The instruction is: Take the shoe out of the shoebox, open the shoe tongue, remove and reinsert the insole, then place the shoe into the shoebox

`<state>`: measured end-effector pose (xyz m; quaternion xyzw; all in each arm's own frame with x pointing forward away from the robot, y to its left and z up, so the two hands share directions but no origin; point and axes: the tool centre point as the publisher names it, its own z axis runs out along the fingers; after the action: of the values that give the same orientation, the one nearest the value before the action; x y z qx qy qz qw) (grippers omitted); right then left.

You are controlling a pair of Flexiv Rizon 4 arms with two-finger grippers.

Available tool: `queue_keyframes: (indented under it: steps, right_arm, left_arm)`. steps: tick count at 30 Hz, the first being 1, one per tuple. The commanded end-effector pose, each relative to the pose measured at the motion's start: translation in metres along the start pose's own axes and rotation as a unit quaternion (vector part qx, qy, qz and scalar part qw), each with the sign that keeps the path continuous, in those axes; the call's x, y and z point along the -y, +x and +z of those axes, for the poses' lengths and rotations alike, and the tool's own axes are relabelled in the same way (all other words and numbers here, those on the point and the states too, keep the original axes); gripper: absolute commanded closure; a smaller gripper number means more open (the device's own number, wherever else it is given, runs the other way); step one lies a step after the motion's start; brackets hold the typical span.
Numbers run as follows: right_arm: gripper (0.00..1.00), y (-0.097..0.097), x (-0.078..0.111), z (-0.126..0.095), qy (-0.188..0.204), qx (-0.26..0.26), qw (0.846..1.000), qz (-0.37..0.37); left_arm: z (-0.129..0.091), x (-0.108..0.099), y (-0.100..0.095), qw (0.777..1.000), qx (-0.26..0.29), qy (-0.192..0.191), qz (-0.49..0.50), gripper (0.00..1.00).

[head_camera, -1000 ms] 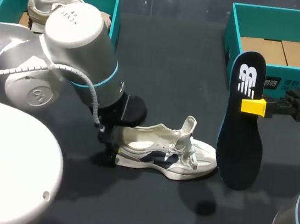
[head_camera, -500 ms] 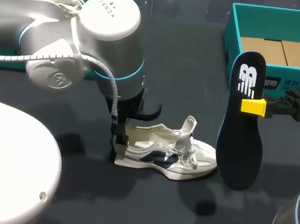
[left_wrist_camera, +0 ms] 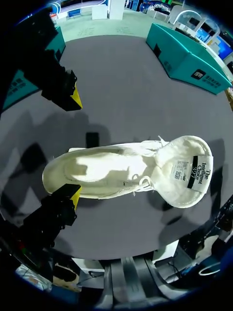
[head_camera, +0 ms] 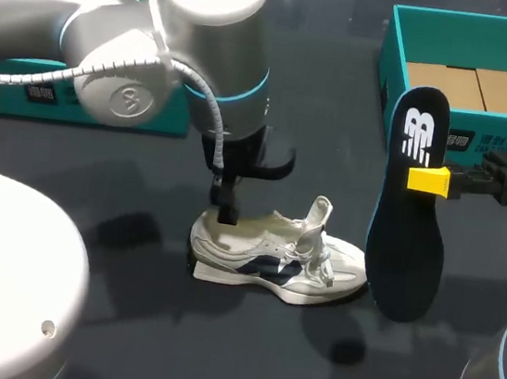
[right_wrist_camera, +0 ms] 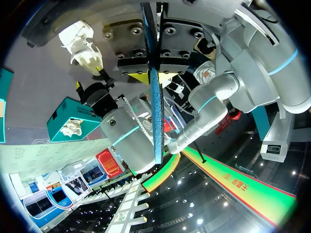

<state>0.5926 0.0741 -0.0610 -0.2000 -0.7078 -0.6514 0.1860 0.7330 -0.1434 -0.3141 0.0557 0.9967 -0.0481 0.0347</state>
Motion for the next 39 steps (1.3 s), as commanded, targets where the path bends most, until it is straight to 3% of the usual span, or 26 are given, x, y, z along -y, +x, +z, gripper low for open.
queue_keyframes:
  steps: [1,9,12,14,25,31,39]
  right_arm:
    - [1.0,0.001,0.001,0.001,0.0,0.002,1.0,0.0]
    - [1.0,0.001,0.001,0.001,0.0,0.002,1.0,0.0]
    - [1.0,0.001,0.001,0.001,0.0,0.002,1.0,0.0]
    - [1.0,0.001,0.001,0.001,0.0,0.002,1.0,0.0]
    - [1.0,0.001,0.001,0.001,0.0,0.002,1.0,0.0]
    - [1.0,0.001,0.001,0.001,0.0,0.002,1.0,0.0]
    - [1.0,0.001,0.001,0.001,0.0,0.002,1.0,0.0]
  left_arm:
    - [0.011,0.008,-0.005,1.0,-0.001,0.004,0.001,0.0]
    - [0.025,0.026,-0.005,1.0,-0.002,0.015,0.001,0.0]
    - [0.032,0.033,-0.002,1.0,0.0,0.012,0.005,0.09]
    - [0.037,0.037,-0.002,1.0,0.001,0.01,0.006,0.22]
    - [0.061,0.046,-0.003,1.0,0.003,0.004,-0.001,0.27]
    - [0.076,0.046,-0.004,1.0,-0.011,-0.001,-0.006,0.5]
    - [0.083,0.046,-0.004,1.0,-0.017,-0.003,-0.008,0.55]
